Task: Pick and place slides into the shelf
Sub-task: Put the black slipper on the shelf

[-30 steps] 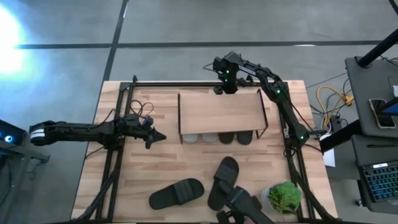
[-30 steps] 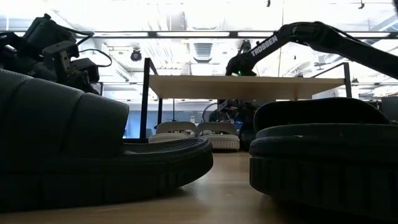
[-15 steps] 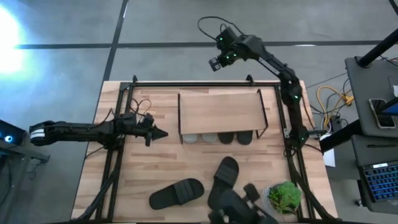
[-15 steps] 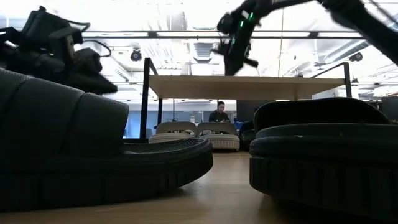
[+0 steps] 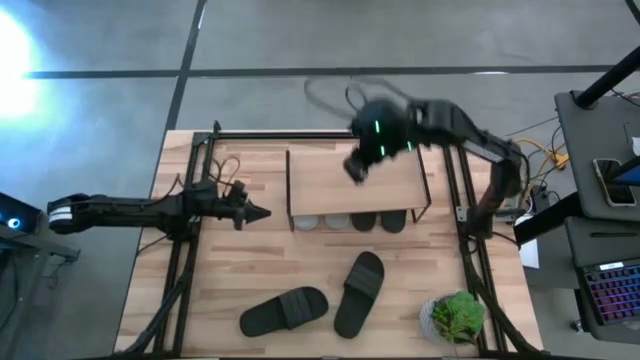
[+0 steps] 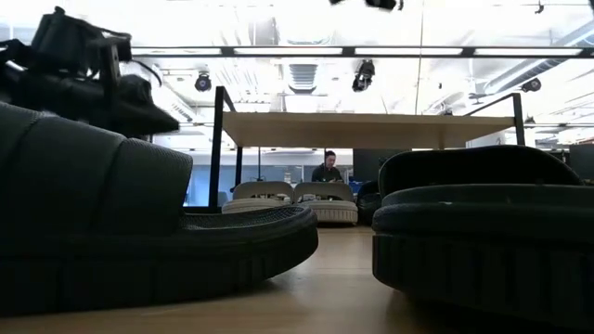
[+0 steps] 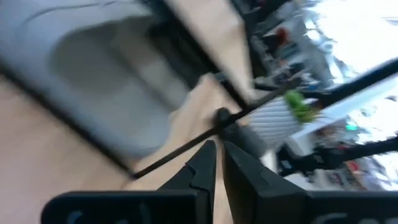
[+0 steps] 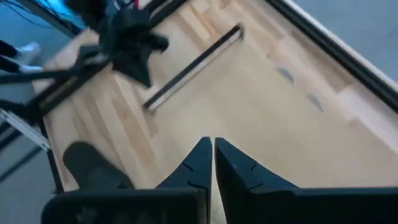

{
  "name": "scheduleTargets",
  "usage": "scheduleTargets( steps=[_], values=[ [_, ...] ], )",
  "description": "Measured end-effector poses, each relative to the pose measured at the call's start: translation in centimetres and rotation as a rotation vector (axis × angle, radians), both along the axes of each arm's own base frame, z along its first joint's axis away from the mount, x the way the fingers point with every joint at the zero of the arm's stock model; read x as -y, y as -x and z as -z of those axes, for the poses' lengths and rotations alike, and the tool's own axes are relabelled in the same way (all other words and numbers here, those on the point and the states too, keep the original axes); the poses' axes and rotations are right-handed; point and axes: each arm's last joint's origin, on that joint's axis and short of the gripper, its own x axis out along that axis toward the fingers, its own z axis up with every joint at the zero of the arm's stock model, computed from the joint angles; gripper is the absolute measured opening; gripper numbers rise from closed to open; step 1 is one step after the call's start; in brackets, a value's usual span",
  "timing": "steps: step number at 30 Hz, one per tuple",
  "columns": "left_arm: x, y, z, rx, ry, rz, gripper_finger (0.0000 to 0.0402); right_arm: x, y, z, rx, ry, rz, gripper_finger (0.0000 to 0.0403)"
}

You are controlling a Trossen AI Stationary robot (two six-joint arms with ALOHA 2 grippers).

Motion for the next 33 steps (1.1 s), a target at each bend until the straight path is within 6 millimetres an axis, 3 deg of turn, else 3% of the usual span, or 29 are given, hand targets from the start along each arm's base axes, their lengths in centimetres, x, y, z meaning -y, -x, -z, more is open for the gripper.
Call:
scheduleTargets(
  steps=[6, 12, 26, 33],
  values=[
    [-0.4, -0.3, 0.4, -0.046, -0.006, -0.085, 0.0012, -8.8, 0.3, 1.2, -0.128, 0.023, 0.016, 0.0013],
    [-1.0, -1.0, 1.8, -0.178, 0.002, -0.173, 0.0012, -14.7, 0.6, 3.7, -0.21, 0.108, 0.111, 0.0013],
    [-3.7, -6.5, 2.5, -0.402, -0.177, -0.135, 0.0012, -20.8, 2.8, 9.4, -0.363, 0.113, 0.239, 0.0013],
    [-4.5, -7.7, 3.4, -0.473, -0.215, -0.165, 0.0012, -22.8, 3.9, 11.3, -0.38, 0.106, 0.289, 0.0013]
  ],
)
